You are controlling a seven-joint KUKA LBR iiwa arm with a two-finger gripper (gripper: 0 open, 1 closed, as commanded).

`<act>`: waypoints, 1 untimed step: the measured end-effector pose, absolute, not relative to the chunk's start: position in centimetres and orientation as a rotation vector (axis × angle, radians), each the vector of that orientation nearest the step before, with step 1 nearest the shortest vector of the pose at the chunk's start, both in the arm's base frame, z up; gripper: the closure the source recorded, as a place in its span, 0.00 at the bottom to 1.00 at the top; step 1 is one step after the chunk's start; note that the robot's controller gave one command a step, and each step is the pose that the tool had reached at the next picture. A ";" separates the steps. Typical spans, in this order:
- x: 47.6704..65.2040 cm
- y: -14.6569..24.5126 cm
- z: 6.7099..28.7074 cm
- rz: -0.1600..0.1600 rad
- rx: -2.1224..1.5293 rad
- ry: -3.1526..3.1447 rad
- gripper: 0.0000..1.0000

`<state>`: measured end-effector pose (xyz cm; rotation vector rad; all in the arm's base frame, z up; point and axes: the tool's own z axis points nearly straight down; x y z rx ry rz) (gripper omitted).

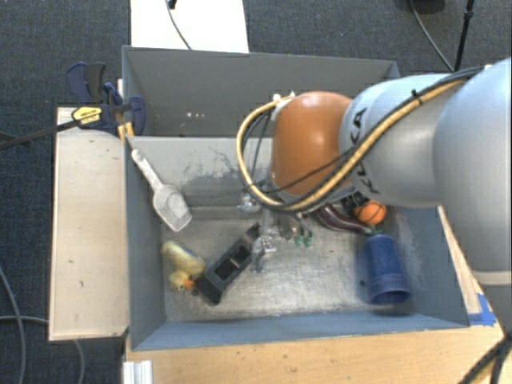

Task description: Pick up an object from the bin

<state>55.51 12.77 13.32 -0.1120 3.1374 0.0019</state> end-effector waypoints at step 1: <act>55.1 14.0 10.0 0.001 -0.807 3.033 0.00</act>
Offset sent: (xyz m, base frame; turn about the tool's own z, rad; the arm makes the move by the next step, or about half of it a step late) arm -0.0020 0.0312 -0.0632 -0.5210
